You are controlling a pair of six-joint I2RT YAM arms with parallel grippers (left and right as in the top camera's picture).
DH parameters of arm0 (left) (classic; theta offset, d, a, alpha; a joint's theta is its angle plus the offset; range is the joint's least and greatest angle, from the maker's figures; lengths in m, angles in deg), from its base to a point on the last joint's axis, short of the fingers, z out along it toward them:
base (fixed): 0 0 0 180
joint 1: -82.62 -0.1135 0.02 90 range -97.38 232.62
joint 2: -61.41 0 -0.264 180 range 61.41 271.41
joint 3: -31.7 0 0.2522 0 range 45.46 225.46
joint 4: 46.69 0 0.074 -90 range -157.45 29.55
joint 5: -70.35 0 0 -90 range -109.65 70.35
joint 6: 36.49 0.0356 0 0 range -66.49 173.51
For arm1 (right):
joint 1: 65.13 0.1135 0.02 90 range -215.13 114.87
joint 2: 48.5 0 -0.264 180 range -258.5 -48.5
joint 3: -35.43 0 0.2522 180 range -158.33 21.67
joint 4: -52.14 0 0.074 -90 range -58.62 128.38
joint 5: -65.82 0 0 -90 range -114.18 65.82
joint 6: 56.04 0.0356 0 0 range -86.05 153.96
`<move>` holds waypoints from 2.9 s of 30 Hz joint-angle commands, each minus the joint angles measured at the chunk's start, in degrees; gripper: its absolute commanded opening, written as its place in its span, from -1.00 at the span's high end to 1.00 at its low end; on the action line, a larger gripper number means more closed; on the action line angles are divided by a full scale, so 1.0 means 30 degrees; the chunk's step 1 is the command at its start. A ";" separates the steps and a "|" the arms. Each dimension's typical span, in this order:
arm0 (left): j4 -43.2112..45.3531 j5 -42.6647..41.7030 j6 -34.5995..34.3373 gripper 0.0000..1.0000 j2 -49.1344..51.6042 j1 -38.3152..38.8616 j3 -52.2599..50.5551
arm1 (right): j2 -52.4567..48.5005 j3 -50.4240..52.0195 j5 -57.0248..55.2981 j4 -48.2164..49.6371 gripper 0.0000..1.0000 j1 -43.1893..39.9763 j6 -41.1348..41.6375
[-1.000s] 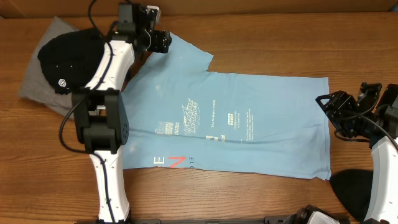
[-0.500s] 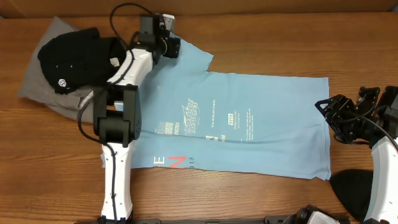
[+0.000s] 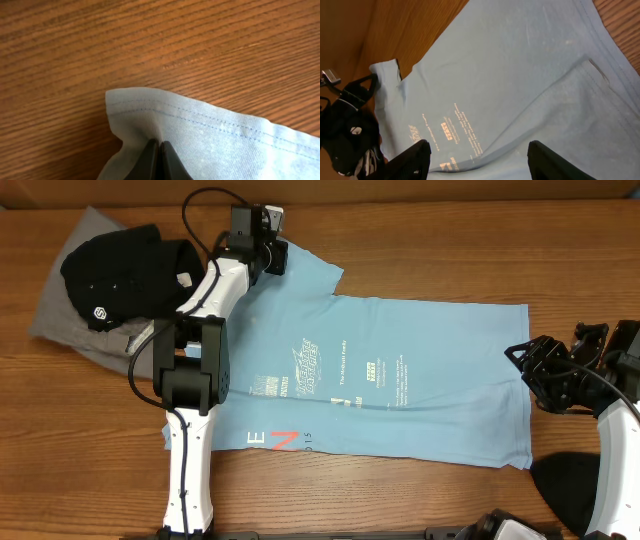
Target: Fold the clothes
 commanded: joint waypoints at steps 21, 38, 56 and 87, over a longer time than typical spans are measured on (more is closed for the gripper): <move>-1.1956 0.0415 -0.0255 0.92 -0.5136 0.0015 0.0838 | 0.0168 -0.0466 -0.0131 0.0255 -0.30 0.0073 -0.0138; -1.8433 -0.1129 -0.0233 0.16 -0.5581 0.0044 0.0838 | 0.0168 -0.0466 -0.0124 0.0758 -0.30 0.0073 -0.0124; -0.8473 -0.1770 0.0962 -0.17 -0.2288 0.0838 0.0787 | 0.0168 -0.0466 -0.0131 0.0284 -0.31 0.0080 -0.0138; -0.6615 -0.2047 0.1042 0.17 -0.0750 0.0925 0.0291 | 0.0168 -0.0466 -0.0138 -0.0124 -0.31 0.0073 -0.0146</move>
